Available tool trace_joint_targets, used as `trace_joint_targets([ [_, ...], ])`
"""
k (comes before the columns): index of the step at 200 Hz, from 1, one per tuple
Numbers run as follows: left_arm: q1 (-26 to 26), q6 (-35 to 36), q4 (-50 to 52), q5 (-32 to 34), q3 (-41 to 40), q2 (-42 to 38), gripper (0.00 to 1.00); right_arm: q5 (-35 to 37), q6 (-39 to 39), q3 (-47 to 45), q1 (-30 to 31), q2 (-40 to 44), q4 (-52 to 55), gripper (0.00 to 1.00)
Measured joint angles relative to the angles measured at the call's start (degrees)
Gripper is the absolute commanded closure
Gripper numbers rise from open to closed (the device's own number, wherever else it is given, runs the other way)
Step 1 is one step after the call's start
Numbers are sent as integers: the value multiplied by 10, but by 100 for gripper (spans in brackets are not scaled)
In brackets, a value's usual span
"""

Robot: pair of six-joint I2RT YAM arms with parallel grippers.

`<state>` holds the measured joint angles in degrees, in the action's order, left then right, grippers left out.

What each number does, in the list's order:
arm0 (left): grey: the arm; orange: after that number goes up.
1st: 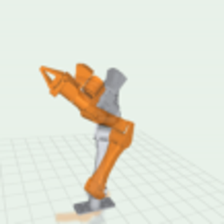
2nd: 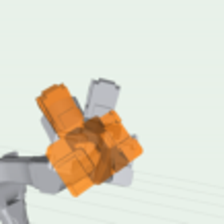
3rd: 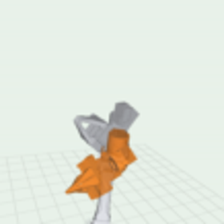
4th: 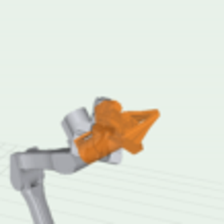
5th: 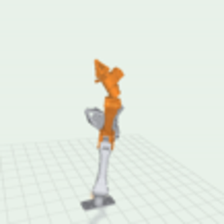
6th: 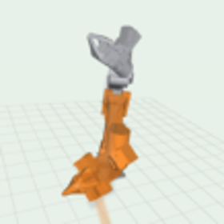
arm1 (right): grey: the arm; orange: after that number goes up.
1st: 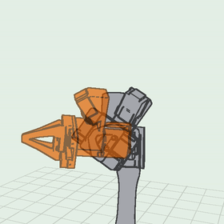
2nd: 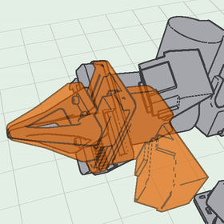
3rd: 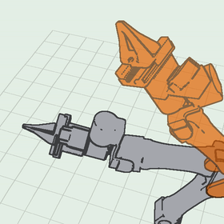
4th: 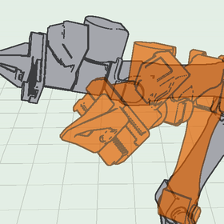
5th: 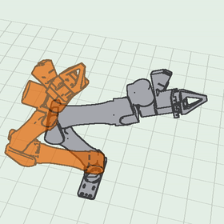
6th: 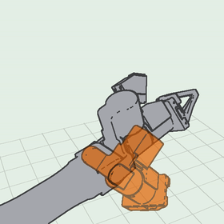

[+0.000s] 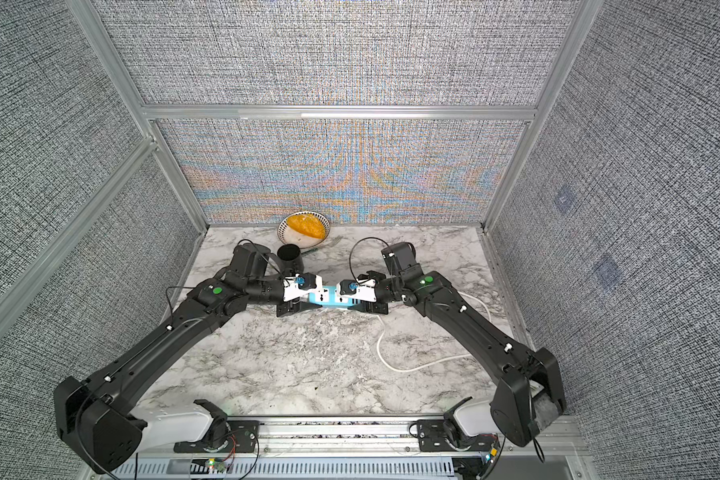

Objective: Wrap the cord around the power strip
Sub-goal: Pick up the power strip from the center of the board.

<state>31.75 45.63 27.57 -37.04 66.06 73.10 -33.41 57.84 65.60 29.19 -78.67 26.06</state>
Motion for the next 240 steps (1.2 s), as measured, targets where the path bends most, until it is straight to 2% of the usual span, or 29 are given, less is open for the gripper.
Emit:
trace_joint_targets([
  [21, -1, -28, -10, -22, 13, -1, 100, 2, -12, -37, -17, 29, -41, 32],
  [45, -2, -49, -30, -38, 17, -1, 100, -5, -29, -47, -29, 43, -60, 30],
  [132, -2, -72, -56, -54, 11, 4, 100, -69, -54, -45, -50, 54, -83, 34],
  [169, -3, -76, -61, -56, 6, 2, 100, -91, -54, -41, -52, 46, -83, 43],
  [233, -3, -50, -64, -67, 8, 4, 100, -121, -35, -35, -54, 32, -53, 67],
  [240, -3, -52, -64, -67, 10, 5, 96, -119, -37, -34, -54, 32, -56, 71],
])
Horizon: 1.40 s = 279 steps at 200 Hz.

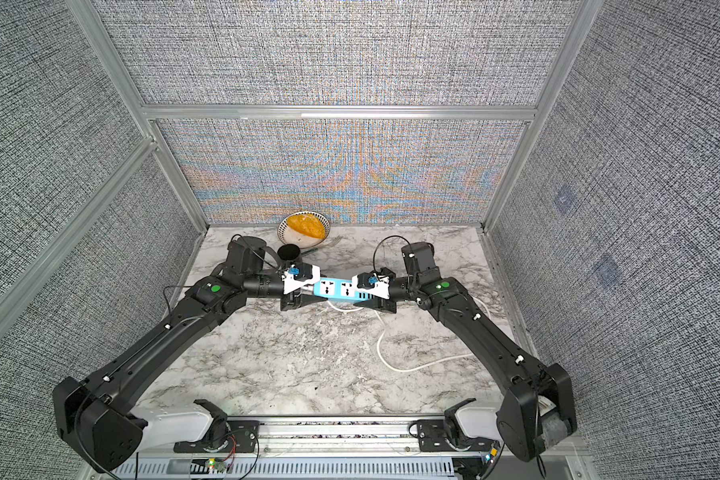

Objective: Wrap the cord around the power strip
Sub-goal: Pick up the power strip from the center of the board, then wrap the power cord around the power strip.

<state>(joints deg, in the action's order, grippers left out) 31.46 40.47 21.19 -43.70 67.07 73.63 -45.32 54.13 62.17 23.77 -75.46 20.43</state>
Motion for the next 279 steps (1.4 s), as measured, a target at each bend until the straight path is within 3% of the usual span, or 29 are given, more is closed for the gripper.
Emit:
trace_joint_targets([
  [10, 0, -1, -1, 0, 1, 2, 85, 0, -2, 0, -1, 0, -3, 74],
  [21, 0, -2, -3, 1, 2, 4, 56, 0, -4, -2, -3, 1, -5, 77],
  [32, 0, -4, -8, 3, 1, 5, 35, -1, -5, -4, -6, 3, -9, 81],
  [43, 1, -18, -24, 17, -3, 4, 4, -1, -15, -5, -10, 2, -15, 86],
  [46, 2, -23, -30, 27, -4, 2, 1, -1, -18, -5, -12, 2, -18, 86],
  [100, -33, -121, -153, 154, -68, -58, 0, -31, -76, -26, -56, 7, -72, 93],
  [156, -112, -217, -297, 179, -182, -66, 2, -63, -116, -27, -70, 15, -112, 95],
  [218, -146, -310, -510, 193, -202, 70, 9, -90, -132, -22, -69, 25, -117, 96],
  [279, -145, -420, -692, 122, -162, 220, 18, -92, -162, -17, -68, 45, -138, 97],
])
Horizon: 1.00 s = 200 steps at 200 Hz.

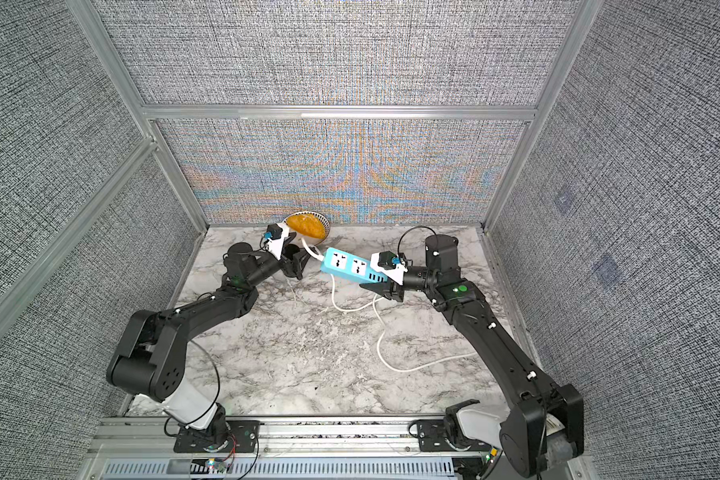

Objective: Wrap the cord around the power strip
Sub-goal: Wrap the power cord around the power strip.

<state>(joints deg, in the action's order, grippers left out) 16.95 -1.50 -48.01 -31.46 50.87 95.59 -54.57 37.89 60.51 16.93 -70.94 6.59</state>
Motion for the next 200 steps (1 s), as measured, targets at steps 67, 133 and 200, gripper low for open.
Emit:
trace_joint_targets([
  [67, 15, -71, -115, -3, 12, 56, 18, -3, -23, 13, 1, -11, -17, 97],
  [133, 26, -71, -127, -6, 42, 67, 61, -2, -67, -16, 3, 0, -67, 100],
  [200, 51, -80, -128, -7, 42, 75, 68, -11, -170, -53, 6, -14, -219, 100],
])
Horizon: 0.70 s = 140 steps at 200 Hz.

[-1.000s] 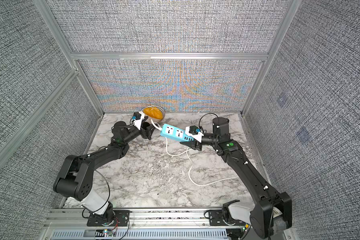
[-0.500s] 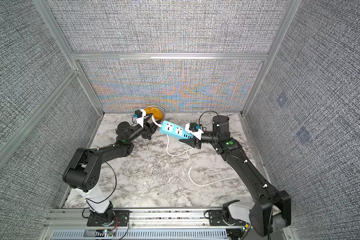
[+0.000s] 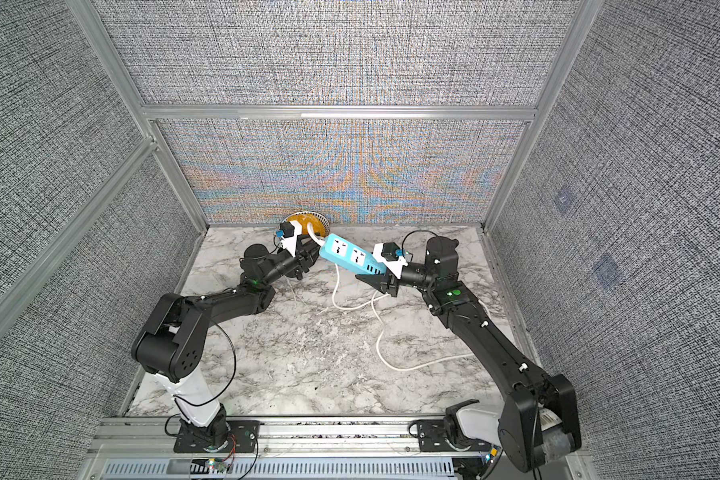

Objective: Wrap the cord around the power strip
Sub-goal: Wrap the power cord around the power strip.

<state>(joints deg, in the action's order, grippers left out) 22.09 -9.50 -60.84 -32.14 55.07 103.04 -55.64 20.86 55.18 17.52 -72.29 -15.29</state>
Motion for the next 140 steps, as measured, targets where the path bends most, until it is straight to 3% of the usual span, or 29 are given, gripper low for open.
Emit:
trace_joint_targets([
  [48, 12, -17, -7, 9, 13, 7, 81, 39, -52, -24, 2, 6, -77, 100],
  [107, 70, 20, 83, 21, 31, -43, 87, 188, -113, -64, 19, -5, -168, 100],
  [119, 75, 24, 98, 25, 28, -52, 79, 215, -121, -64, 20, -7, -181, 100],
  [140, 83, 31, 101, 39, 20, -57, 44, 223, -127, -61, 23, -9, -192, 100],
])
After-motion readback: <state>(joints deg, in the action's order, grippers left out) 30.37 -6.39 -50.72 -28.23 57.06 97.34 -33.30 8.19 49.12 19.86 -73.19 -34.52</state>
